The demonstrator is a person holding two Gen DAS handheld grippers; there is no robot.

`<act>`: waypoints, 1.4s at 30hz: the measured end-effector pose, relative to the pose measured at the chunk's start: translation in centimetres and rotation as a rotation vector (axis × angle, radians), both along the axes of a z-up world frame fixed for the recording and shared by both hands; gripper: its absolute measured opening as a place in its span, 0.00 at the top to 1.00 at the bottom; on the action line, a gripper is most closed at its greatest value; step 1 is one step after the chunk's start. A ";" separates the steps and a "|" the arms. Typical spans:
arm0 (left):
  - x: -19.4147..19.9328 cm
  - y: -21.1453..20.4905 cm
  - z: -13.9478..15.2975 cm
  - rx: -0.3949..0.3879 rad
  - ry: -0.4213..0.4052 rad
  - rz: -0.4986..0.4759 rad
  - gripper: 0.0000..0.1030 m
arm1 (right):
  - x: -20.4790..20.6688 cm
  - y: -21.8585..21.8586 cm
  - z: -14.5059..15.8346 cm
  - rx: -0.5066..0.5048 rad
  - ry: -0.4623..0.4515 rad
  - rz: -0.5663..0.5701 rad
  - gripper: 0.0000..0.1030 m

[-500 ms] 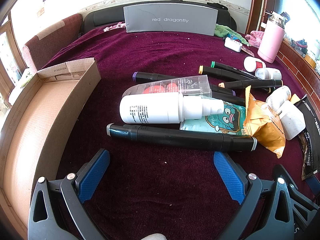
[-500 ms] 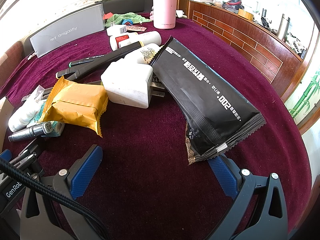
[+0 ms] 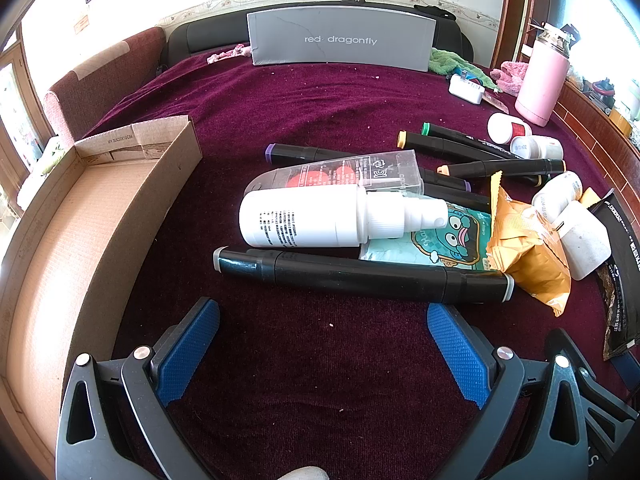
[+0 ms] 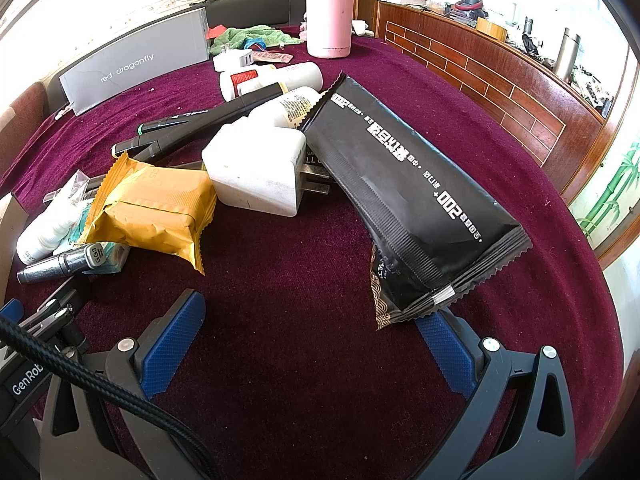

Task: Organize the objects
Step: 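Reach the left gripper toward the white spray bottle in the pile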

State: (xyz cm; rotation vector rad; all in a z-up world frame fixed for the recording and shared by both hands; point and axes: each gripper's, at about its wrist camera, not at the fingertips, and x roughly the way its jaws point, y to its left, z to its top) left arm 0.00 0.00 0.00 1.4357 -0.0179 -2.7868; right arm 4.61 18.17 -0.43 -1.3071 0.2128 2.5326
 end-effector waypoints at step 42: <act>-4.6 -5.2 4.8 0.329 -0.050 -0.189 0.02 | 1.4 1.4 0.4 -0.106 -0.025 0.255 0.00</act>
